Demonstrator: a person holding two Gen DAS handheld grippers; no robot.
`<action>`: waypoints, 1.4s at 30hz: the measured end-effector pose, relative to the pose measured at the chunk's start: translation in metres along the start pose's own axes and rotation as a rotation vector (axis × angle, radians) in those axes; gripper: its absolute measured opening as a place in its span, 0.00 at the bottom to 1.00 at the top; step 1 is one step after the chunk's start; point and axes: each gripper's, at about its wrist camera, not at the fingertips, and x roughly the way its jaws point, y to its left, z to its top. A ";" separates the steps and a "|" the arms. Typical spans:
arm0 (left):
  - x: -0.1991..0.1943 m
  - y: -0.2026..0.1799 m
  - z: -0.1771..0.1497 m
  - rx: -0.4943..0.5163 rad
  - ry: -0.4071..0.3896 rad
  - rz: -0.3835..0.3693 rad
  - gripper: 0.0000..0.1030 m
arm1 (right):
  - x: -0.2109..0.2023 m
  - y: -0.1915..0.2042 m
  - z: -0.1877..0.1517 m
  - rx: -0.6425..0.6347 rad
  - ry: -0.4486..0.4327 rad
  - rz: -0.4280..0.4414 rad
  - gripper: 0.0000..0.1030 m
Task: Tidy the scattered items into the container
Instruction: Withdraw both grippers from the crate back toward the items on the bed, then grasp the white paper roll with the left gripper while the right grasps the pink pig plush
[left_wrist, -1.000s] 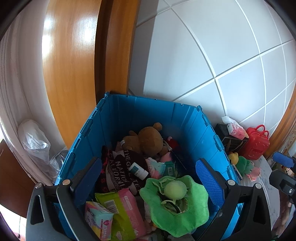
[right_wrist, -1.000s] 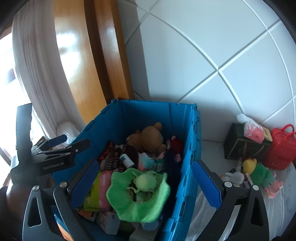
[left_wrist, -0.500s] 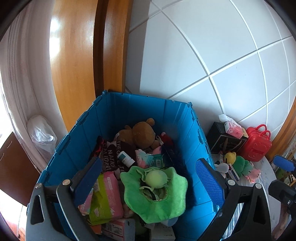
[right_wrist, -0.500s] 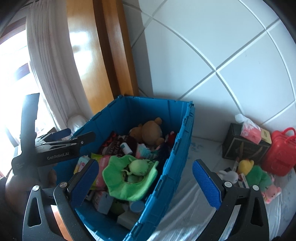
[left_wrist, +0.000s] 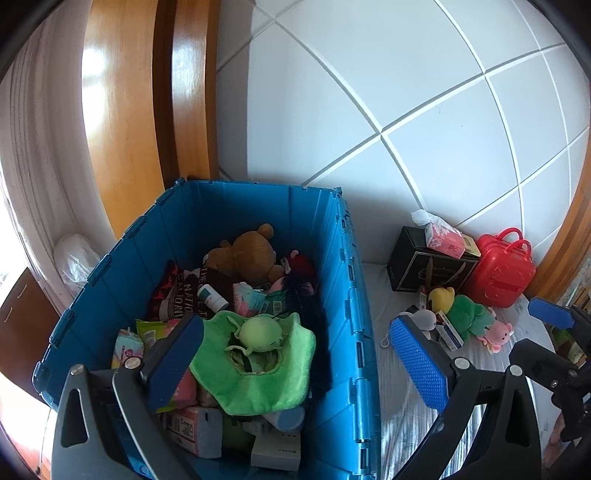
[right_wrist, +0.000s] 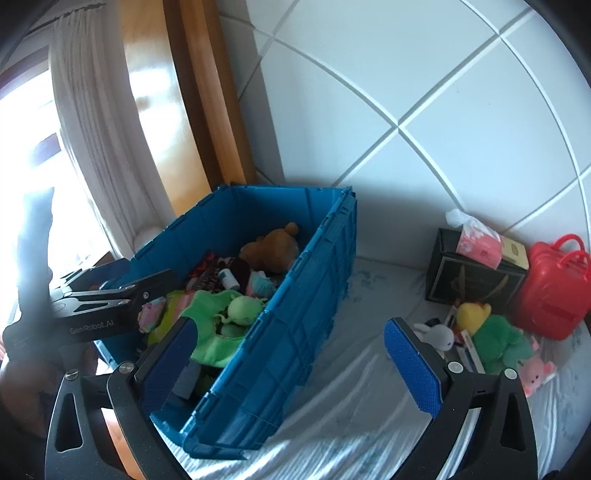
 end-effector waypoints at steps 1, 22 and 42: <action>0.000 -0.008 -0.001 0.008 -0.002 -0.003 1.00 | -0.001 -0.005 -0.003 -0.001 0.000 -0.006 0.99; 0.073 -0.179 -0.031 0.162 0.101 -0.106 1.00 | -0.008 -0.180 -0.080 0.134 0.085 -0.143 0.99; 0.195 -0.279 -0.085 0.286 0.215 -0.156 1.00 | 0.005 -0.346 -0.138 0.221 0.154 -0.340 0.99</action>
